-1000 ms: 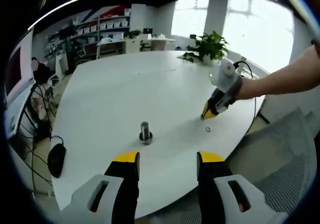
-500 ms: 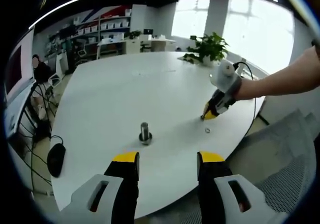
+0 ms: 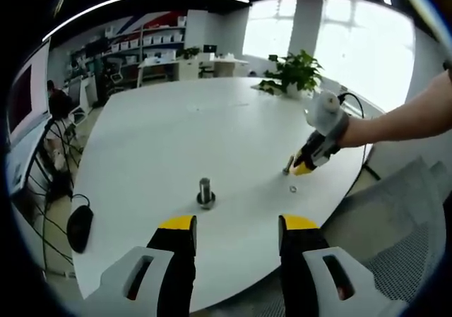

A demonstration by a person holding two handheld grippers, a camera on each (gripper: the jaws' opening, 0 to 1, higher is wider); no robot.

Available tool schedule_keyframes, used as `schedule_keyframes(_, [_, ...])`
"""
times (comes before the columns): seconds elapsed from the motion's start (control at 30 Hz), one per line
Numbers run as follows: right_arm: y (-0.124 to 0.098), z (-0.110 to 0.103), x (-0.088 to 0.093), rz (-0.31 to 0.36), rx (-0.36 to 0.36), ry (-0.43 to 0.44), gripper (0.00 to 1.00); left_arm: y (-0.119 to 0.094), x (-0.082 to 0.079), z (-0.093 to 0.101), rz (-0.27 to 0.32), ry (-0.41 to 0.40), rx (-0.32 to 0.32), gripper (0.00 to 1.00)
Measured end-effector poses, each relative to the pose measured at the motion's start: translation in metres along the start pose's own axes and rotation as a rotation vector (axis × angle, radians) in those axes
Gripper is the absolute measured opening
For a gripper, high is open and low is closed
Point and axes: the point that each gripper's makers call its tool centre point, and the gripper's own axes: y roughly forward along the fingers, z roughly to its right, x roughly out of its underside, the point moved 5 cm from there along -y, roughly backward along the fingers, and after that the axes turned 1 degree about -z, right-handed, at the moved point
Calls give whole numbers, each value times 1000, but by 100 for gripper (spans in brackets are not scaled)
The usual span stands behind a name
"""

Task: Place the washer onto the threaded stud by aligning its center hole with the stud, sliding it down to the base, and recovering from edge contact or off-axis alignment until the washer reaches the visible bottom stop.

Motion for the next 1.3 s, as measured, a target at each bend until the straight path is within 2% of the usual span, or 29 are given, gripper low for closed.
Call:
schedule_keyframes(0.1, [-1,-8,-1,20,-15,0,17,0,0,0,0,-1,1,45])
schedule_keyframes(0.53, [8,-34,-2,-3,-63,-62,19,0,-1,1,6,0,5,45])
schedule_keyframes(0.97, [19,-43,6,-52,-77,-94,19,0,-2,1,7,3,8,46])
schedule_keyframes(1.07, [19,-40,6,-43,-73,-101,19,0,-2,0,9,-1,5,46])
schedule_keyframes(1.3, [19,-40,6,-55,-56,-163,18,0,-2,1,8,4,4,46])
